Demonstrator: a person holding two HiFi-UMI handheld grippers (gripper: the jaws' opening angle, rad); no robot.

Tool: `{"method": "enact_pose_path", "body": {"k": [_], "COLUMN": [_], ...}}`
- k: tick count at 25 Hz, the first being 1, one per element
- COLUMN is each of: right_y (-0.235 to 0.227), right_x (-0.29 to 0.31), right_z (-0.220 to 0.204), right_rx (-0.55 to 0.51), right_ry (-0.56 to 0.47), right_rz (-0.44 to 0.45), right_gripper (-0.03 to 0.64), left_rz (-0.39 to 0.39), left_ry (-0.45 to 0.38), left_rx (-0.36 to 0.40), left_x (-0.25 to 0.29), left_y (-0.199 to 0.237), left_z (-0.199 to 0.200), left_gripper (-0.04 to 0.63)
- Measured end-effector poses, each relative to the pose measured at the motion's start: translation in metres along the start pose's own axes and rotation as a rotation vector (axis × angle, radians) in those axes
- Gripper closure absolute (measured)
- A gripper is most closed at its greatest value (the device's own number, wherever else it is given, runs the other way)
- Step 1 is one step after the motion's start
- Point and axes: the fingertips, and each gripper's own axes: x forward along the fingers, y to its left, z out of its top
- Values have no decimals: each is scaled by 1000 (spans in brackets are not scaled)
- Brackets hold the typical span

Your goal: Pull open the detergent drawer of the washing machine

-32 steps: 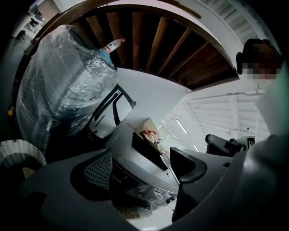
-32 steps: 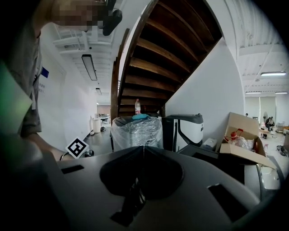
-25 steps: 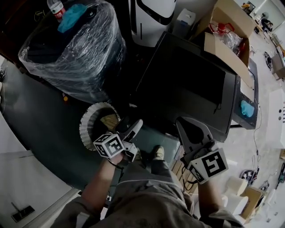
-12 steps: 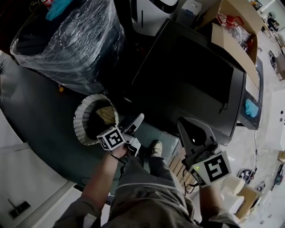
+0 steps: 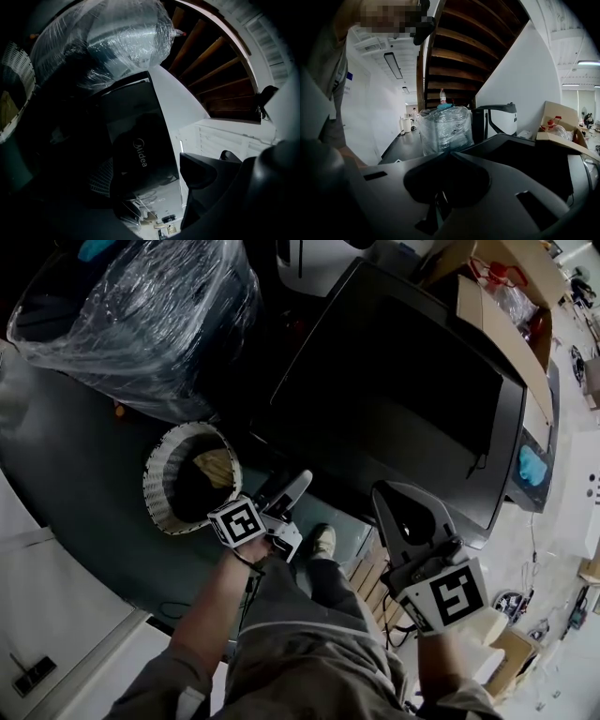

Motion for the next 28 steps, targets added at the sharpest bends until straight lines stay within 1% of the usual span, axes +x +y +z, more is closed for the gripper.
{"method": "enact_pose_path", "body": {"k": [5,10,12,15,24,28], "right_y": [-3,-5,-6,-8,-6,-2], "right_x": [4,5,5,5,9,8], "right_z": [-5,-9,-11,-13,-12,-13], "right_rx": [4,11,13,14,14,19], "right_ry": [10,8,11,13,15,19], "right_rz": [12,17,19,22,33,37], "right_gripper": [586,586,585,586,586,586], "left_rz": [-2,-36,-38,-39,-41,-37], "left_ry": [-57,-119,-125,-122,-120,-121], "left_rx": [-104,-169,-179,-170,-205,-214], "left_x": [6,11,11,11,9,0], "left_y": [7,6,7,8,6,7], "left_z": [1,8,8,9,6,4], "left_gripper": [153,152,152,153,156,164]}}
